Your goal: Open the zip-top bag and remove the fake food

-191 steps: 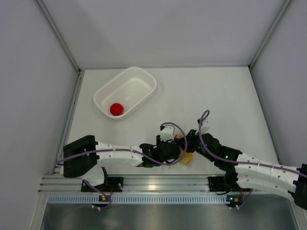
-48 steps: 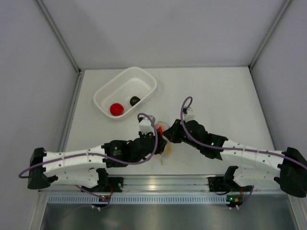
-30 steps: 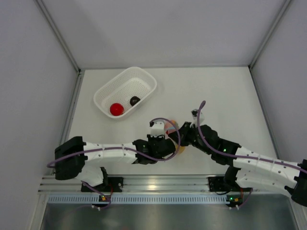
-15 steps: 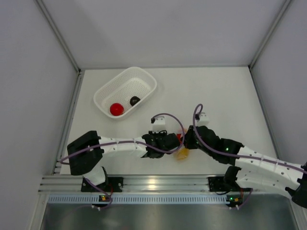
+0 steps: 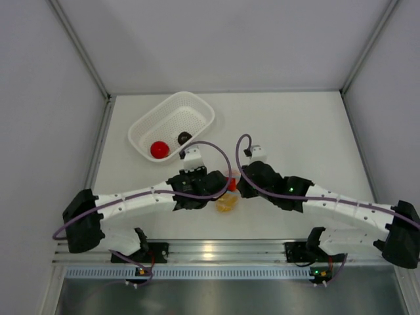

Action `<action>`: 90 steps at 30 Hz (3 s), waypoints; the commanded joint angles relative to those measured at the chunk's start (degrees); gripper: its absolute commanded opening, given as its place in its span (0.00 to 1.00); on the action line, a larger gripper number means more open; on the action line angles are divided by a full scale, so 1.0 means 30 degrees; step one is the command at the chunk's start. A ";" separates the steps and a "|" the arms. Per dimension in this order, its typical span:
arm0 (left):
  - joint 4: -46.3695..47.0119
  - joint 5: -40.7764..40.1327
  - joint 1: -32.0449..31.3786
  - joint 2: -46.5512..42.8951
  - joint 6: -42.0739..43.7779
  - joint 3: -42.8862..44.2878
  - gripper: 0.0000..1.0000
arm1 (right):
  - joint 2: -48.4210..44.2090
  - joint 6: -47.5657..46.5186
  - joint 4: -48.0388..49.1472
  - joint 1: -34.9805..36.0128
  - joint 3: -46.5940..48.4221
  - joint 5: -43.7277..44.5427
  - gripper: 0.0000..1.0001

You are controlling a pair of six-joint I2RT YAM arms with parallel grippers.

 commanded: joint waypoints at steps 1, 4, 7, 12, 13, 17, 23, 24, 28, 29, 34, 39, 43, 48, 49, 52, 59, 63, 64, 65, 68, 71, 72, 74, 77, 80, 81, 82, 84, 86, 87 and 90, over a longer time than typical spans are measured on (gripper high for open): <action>-0.3539 -0.2523 0.0929 -0.1933 0.0978 0.0291 0.00 | 0.1528 -0.0755 0.1482 0.0012 0.1102 -0.1426 0.00; -0.3599 -0.2378 0.1076 -0.3048 0.1275 0.0028 0.00 | 0.2819 -0.0376 0.3676 -0.0017 0.1015 -0.2744 0.00; -0.3570 -0.1911 0.1018 -0.3255 0.1276 -0.0061 0.00 | 0.3845 0.0818 0.8840 -0.0279 -0.0387 -0.6050 0.00; -0.3453 -0.0826 0.0231 -0.1910 0.0720 0.0406 0.00 | 0.5021 0.1589 0.9953 -0.0720 -0.0977 -0.6383 0.00; -0.3424 -0.0737 -0.0179 -0.1647 0.0370 0.0843 0.00 | 0.4935 0.1531 0.9807 -0.0720 -0.1006 -0.6264 0.00; -0.3395 -0.0737 -0.2377 -0.0269 -0.0364 0.2219 0.00 | 0.3736 0.1267 0.7966 -0.0720 -0.1356 -0.4069 0.00; -0.3365 -0.1349 -0.3787 0.2100 -0.1098 0.3776 0.14 | 0.1480 0.0886 0.6028 -0.0750 -0.2118 -0.2395 0.00; -0.3365 -0.1380 -0.3758 0.2309 -0.1127 0.3922 0.16 | 0.1245 0.0886 0.5736 -0.0779 -0.2294 -0.2337 0.00; -0.2578 -0.0914 -0.3641 0.3042 -0.0341 0.4333 0.24 | -0.0246 0.0915 0.5236 -0.0808 -0.3261 -0.1928 0.00; -0.2284 -0.0651 -0.3583 0.3247 -0.0105 0.4362 0.27 | -0.0512 0.0944 0.5119 -0.0779 -0.3669 -0.1637 0.00; -0.0409 0.0579 -0.3436 0.4243 0.1126 0.4421 0.44 | -0.2154 0.1265 0.4883 -0.0808 -0.4755 -0.1604 0.00; 0.0646 0.0845 -0.3026 0.5356 0.1886 0.4656 0.45 | -0.3062 0.1355 0.5000 -0.0808 -0.5576 -0.1984 0.00; 0.1177 0.0935 -0.2353 0.6321 0.2270 0.5064 0.47 | -0.3122 0.1267 0.5235 -0.0779 -0.5694 -0.2570 0.00; 0.1556 0.0817 -0.1474 0.6881 0.2592 0.5096 0.53 | -0.2948 0.1267 0.5848 -0.0808 -0.5840 -0.3332 0.00; 0.1644 0.0758 -0.1357 0.6910 0.2593 0.5037 0.54 | -0.2860 0.1296 0.5996 -0.0779 -0.5870 -0.3420 0.00; 0.2550 0.1049 -0.0946 0.7057 0.2914 0.4482 0.59 | -0.2479 0.1267 0.6377 -0.0779 -0.5812 -0.3889 0.00; 0.5072 0.2924 0.0167 0.7378 0.3560 0.2987 0.71 | -0.1834 0.1150 0.6904 -0.0720 -0.5870 -0.4124 0.00; 0.5073 0.3394 0.0197 0.7906 0.3268 0.2870 0.77 | -0.1453 0.1120 0.7022 -0.0720 -0.5870 -0.4065 0.00; 0.5073 0.3627 0.0197 0.8081 0.3209 0.2869 0.79 | -0.1395 0.1091 0.7051 -0.0691 -0.5870 -0.4065 0.00; 0.5044 0.3774 0.0226 0.8170 0.3063 0.2724 0.82 | -0.1278 0.1091 0.7052 -0.0720 -0.5899 -0.3949 0.00; 0.5073 0.4359 0.0198 0.8317 0.2712 0.2489 0.86 | -0.1131 0.1062 0.7110 -0.0720 -0.5987 -0.3773 0.00; 0.5073 0.4478 0.0110 0.8025 0.2417 0.2225 0.73 | -0.1042 0.1033 0.7110 -0.0720 -0.6017 -0.3597 0.00; 0.5073 0.4479 0.0080 0.7879 0.2417 0.2137 0.66 | -0.0984 0.1033 0.7110 -0.0720 -0.5988 -0.3539 0.00; 0.5073 0.4479 -0.0036 0.7294 0.2446 0.2165 0.44 | -0.0896 0.0945 0.7052 -0.0720 -0.5871 -0.3334 0.00; 0.5073 0.4566 -0.0212 0.6269 0.2651 0.2195 0.25 | -0.0838 0.0857 0.6731 -0.0720 -0.5578 -0.2809 0.00; 0.5073 0.4595 -0.0476 0.5068 0.2943 0.2283 0.23 | -0.0691 0.0740 0.6145 -0.0720 -0.5051 -0.2251 0.00; 0.5073 0.4712 -0.0564 0.4775 0.3032 0.2283 0.23 | -0.0662 0.0711 0.5969 -0.0720 -0.4876 -0.2104 0.00; 0.5073 0.4829 -0.0680 0.4163 0.3090 0.2341 0.23 | -0.0662 0.0652 0.5649 -0.0720 -0.4526 -0.1957 0.00; 0.5102 0.5006 -0.0769 0.3371 0.3295 0.2370 0.22 | -0.0574 0.0448 0.5324 -0.0720 -0.3940 -0.1752 0.00; 0.5102 0.5181 -0.1003 0.2870 0.3529 0.2458 0.20 | -0.0428 0.0243 0.4829 -0.0720 -0.3499 -0.1605 0.00; 0.5102 0.5240 -0.1091 0.2346 0.3588 0.2487 0.20 | -0.0398 0.0184 0.4622 -0.0691 -0.3004 -0.1546 0.00; 0.5073 0.5240 -0.1559 0.1116 0.3794 0.2546 0.19 | -0.0164 -0.0139 0.3918 -0.0633 -0.2182 -0.1253 0.00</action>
